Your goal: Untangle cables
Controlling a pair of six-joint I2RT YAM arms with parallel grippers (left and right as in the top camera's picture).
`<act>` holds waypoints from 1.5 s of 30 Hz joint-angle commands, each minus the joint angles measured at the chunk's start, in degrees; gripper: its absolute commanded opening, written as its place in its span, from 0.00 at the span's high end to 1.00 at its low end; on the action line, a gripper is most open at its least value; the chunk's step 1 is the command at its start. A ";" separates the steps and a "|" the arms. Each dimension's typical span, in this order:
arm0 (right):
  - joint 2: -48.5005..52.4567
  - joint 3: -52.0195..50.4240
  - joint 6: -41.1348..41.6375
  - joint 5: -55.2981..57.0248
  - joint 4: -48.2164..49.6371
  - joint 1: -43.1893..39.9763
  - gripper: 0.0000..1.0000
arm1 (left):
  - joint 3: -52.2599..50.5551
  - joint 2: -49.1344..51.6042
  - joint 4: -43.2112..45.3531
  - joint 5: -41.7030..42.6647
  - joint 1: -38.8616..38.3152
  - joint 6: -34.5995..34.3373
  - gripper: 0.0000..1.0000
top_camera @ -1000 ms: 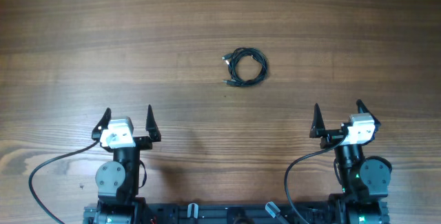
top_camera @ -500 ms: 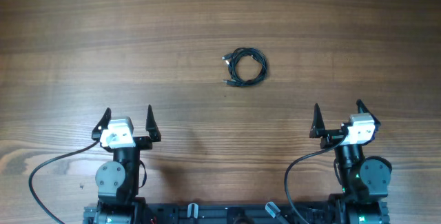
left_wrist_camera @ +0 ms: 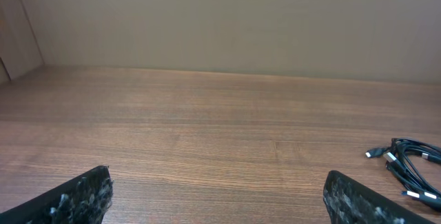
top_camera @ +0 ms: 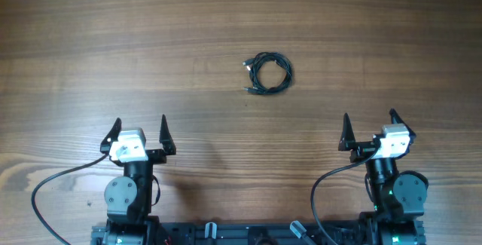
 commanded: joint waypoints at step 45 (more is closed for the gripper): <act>-0.79 -0.70 0.81 -0.28 0.33 -0.35 0.00 | -0.42 0.22 0.15 0.20 0.46 0.63 0.00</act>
